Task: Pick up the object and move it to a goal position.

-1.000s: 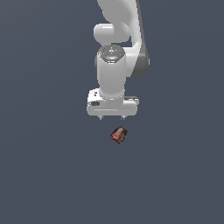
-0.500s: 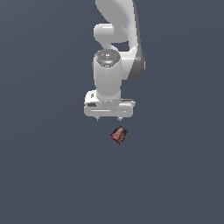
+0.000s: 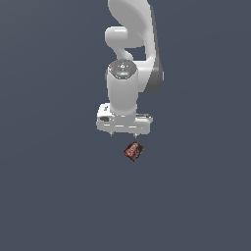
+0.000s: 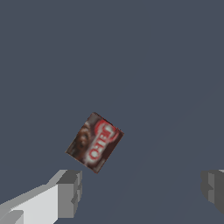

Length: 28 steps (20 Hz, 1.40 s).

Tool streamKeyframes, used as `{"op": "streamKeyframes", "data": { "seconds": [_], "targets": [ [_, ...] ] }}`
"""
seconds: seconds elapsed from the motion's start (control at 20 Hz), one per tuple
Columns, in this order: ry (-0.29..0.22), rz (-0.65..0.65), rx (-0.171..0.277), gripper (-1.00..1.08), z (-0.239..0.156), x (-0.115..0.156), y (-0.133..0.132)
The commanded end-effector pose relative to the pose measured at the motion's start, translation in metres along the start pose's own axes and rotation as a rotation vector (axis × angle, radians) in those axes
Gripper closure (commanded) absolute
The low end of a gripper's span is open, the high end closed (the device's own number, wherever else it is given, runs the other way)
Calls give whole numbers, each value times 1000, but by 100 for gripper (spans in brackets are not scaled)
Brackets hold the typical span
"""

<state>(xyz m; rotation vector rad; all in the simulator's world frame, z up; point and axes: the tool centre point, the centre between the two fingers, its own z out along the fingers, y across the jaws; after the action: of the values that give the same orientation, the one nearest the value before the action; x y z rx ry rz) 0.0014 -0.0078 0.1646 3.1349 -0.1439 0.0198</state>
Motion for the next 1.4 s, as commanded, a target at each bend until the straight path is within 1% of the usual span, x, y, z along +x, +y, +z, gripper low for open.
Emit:
{"op": "streamKeyframes", "data": {
  "seconds": [0.0,0.25,0.9,1.35],
  "targets": [
    [-1,34,2,-92,6,0,-3],
    [-4,129,5,-92,21,0,-12],
    [-13,445,5,-92,72,-5,-39],
    [-13,580,0,-92,94,-8,-49]
  ]
}}
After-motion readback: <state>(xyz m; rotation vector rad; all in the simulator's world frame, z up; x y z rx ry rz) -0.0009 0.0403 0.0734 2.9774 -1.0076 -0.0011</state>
